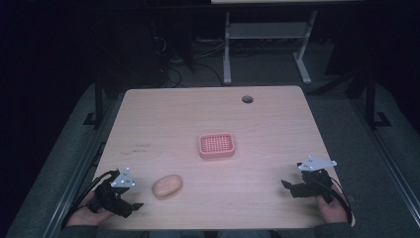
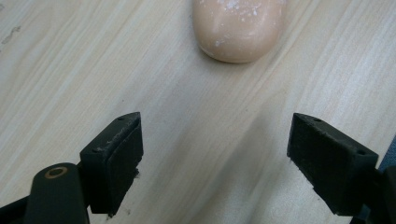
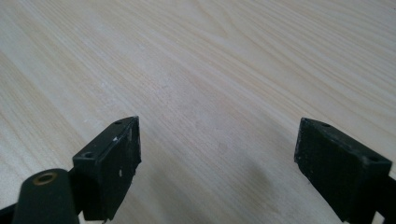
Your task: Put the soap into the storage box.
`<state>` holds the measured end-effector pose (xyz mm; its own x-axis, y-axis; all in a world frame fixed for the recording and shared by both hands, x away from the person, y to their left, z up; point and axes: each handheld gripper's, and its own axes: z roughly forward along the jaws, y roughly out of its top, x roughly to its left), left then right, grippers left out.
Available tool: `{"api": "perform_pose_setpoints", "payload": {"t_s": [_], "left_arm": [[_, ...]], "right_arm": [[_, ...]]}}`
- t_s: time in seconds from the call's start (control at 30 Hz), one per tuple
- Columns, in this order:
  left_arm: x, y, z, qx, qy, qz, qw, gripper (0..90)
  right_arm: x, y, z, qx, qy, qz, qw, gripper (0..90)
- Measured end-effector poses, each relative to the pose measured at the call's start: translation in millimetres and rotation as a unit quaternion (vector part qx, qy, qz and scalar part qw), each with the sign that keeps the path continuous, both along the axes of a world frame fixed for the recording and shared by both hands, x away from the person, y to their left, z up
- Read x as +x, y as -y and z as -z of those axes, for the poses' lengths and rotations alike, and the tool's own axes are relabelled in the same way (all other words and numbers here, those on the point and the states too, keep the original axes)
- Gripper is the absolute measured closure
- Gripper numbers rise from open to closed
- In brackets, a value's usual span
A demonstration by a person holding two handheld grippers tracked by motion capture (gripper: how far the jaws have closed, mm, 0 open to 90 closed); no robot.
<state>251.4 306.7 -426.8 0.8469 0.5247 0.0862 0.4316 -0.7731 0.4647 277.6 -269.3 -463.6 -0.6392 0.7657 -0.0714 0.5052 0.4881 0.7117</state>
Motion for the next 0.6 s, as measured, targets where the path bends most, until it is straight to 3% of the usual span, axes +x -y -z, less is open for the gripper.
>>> {"api": "perform_pose_setpoints", "payload": {"t_s": [0.6], "left_arm": [[1.4, 8.9, -0.1, -0.003, -0.01, 0.008, 0.9999, 18.8]], "right_arm": [[0.1, -3.6, -0.2, -0.001, 0.001, -0.005, 1.0, 14.2]]}}
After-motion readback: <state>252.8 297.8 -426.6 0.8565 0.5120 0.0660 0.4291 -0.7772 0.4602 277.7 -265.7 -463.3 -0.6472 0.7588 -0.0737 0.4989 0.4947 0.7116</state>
